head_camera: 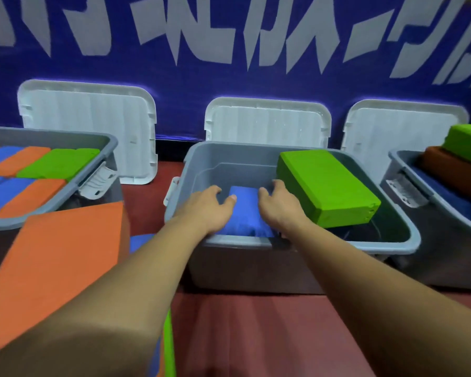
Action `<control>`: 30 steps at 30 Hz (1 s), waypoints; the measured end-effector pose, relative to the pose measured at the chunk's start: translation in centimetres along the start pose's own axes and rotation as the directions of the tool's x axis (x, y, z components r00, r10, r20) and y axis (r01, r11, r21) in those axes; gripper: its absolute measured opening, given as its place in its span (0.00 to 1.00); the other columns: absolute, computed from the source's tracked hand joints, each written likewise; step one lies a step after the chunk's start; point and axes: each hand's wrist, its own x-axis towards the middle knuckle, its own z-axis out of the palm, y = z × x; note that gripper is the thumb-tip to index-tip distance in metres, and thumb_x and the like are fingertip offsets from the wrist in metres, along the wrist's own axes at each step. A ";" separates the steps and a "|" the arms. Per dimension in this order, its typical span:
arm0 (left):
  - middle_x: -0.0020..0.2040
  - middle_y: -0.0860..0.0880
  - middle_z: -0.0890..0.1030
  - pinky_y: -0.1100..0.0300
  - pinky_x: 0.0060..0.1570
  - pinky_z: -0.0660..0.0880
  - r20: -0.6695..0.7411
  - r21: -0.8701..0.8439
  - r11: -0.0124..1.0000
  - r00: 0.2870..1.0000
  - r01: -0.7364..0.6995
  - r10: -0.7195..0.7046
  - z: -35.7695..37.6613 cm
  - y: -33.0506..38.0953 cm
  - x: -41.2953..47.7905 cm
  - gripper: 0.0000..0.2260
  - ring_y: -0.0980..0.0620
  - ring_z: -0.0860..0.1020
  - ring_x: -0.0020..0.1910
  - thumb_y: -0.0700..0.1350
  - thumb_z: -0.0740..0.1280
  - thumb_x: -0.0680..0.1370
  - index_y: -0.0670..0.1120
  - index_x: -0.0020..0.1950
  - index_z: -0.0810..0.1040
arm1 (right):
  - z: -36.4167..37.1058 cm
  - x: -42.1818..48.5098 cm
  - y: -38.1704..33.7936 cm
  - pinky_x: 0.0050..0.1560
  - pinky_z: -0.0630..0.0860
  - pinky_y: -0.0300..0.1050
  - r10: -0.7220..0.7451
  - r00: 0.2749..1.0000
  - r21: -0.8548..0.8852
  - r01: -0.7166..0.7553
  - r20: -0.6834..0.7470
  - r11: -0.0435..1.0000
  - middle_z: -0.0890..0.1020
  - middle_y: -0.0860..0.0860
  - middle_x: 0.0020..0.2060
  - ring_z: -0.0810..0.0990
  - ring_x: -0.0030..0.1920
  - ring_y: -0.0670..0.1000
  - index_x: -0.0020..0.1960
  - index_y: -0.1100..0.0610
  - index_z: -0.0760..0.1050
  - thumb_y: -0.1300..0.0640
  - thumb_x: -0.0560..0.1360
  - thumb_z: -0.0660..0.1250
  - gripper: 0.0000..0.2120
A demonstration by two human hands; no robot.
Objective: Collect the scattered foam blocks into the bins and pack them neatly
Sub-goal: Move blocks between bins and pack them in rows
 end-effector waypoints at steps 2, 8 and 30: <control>0.78 0.45 0.67 0.45 0.72 0.66 0.067 0.003 0.999 0.997 0.045 -0.045 1.2 -0.7 2.0 0.33 0.42 0.68 0.75 0.68 0.56 0.79 0.56 0.81 0.59 | 0.9 1.9 0.6 0.66 0.68 0.50 0.046 0.996 -0.031 -0.044 0.071 0.999 0.73 0.64 0.71 0.73 0.70 0.63 0.78 0.61 0.61 0.48 0.84 0.54 0.26; 0.80 0.47 0.64 0.43 0.74 0.62 0.239 0.047 0.992 0.963 0.120 -0.128 5.1 -0.5 6.1 0.39 0.43 0.64 0.78 0.71 0.51 0.74 0.58 0.82 0.48 | 3.8 4.9 0.7 0.73 0.65 0.49 0.209 0.914 -0.281 -0.111 0.349 0.953 0.62 0.61 0.79 0.67 0.75 0.60 0.81 0.66 0.51 0.50 0.87 0.50 0.29; 0.83 0.48 0.50 0.47 0.79 0.50 0.542 0.058 0.983 0.821 0.176 -0.179 7.3 -0.2 6.9 0.31 0.43 0.52 0.82 0.66 0.50 0.83 0.61 0.82 0.40 | 1.5 6.2 -0.7 0.71 0.61 0.48 0.299 0.788 -0.551 0.061 0.538 0.832 0.62 0.62 0.79 0.61 0.78 0.60 0.79 0.67 0.59 0.62 0.87 0.48 0.21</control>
